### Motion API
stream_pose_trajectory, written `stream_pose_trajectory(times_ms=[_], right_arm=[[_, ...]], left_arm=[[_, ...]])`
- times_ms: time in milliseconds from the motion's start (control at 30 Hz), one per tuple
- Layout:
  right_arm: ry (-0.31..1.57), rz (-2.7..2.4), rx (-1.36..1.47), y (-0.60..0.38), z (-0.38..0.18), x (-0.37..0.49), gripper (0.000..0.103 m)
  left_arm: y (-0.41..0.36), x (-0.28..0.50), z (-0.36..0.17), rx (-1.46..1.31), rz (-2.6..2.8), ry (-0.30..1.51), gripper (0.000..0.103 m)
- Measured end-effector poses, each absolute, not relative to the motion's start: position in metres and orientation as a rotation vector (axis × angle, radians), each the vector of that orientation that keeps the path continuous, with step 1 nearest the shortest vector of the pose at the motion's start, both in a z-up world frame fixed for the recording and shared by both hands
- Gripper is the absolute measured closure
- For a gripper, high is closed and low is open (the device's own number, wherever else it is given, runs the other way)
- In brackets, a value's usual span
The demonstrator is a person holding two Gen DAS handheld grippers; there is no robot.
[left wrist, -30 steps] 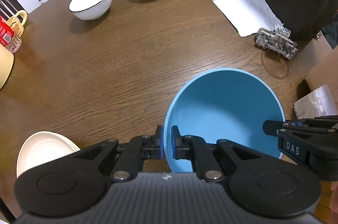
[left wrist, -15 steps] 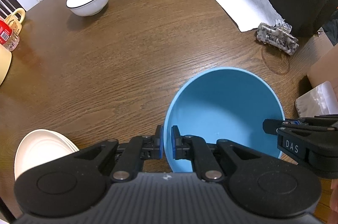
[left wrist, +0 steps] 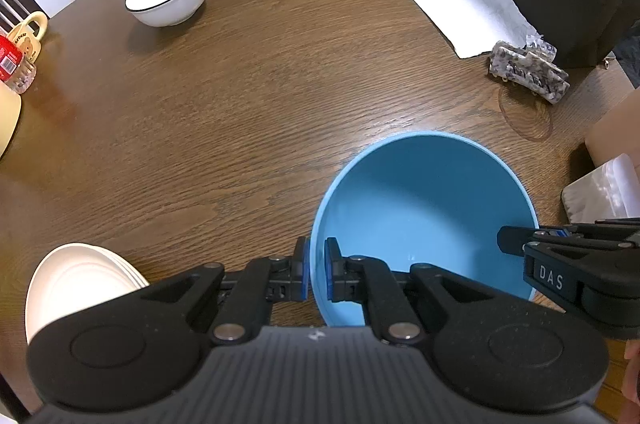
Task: Organize plates and bowls
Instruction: 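Lower the blue bowl onto the table beside the cream plates with both grippers, then open both grippers to release the blue bowl rim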
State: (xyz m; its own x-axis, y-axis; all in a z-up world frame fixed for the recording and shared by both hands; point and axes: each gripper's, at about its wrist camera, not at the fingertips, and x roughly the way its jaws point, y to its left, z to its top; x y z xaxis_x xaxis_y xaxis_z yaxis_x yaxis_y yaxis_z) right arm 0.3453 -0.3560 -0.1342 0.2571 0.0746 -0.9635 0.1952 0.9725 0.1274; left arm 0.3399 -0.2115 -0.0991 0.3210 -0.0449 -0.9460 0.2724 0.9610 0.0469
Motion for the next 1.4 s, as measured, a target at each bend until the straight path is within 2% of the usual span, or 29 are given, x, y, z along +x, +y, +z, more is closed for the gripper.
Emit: stream_pose_trajectory(times_ms=[233,367,400,467,500,600,633,700,733,800,833,867,900,1400], right_arm=[[1.313,-0.08,0.244,-0.357,-0.135,0.346,0.097],[1.304,-0.057,0.277,-0.358,-0.133,0.346,0.085],[1.299,-0.05,0.28,-0.358,-0.131,0.346,0.081],[1.281,-0.04,0.276,-0.358,-0.125,0.343,0.063],[1.269,-0.035,0.277,-0.358,-0.12,0.341,0.059],[1.222,-0.012,0.278,-0.36,-0.104,0.332,0.044],[1.203,-0.006,0.277,-0.361,-0.098,0.327,0.037],[1.164,0.008,0.274,-0.364,-0.086,0.316,0.021],[1.145,0.014,0.274,-0.365,-0.081,0.31,0.014],[1.107,0.032,0.274,-0.366,-0.07,0.296,0.013],[1.09,0.04,0.271,-0.366,-0.065,0.29,0.01],[1.07,0.05,0.269,-0.366,-0.06,0.281,0.003],[1.056,0.058,0.27,-0.365,-0.058,0.277,0.0],[0.813,0.089,0.231,-0.344,-0.02,0.196,0.0]], left_arm=[[-0.211,0.34,-0.1,0.208,-0.211,1.231,0.094],[-0.21,0.339,-0.095,0.191,-0.224,1.219,0.09],[-0.209,0.338,-0.094,0.188,-0.227,1.216,0.085],[-0.207,0.336,-0.089,0.183,-0.225,1.206,0.072],[-0.205,0.335,-0.087,0.182,-0.222,1.197,0.064],[-0.195,0.329,-0.075,0.162,-0.222,1.168,0.053],[-0.192,0.326,-0.072,0.152,-0.225,1.156,0.047],[-0.185,0.32,-0.063,0.134,-0.224,1.125,0.041],[-0.18,0.315,-0.059,0.123,-0.23,1.107,0.03],[-0.173,0.304,-0.05,0.102,-0.241,1.067,0.012],[-0.169,0.296,-0.045,0.093,-0.243,1.034,0.004],[-0.165,0.289,-0.042,0.082,-0.241,1.008,0.001],[-0.161,0.283,-0.039,0.064,-0.24,0.985,0.0],[-0.12,0.217,-0.016,-0.064,-0.177,0.834,0.0]])
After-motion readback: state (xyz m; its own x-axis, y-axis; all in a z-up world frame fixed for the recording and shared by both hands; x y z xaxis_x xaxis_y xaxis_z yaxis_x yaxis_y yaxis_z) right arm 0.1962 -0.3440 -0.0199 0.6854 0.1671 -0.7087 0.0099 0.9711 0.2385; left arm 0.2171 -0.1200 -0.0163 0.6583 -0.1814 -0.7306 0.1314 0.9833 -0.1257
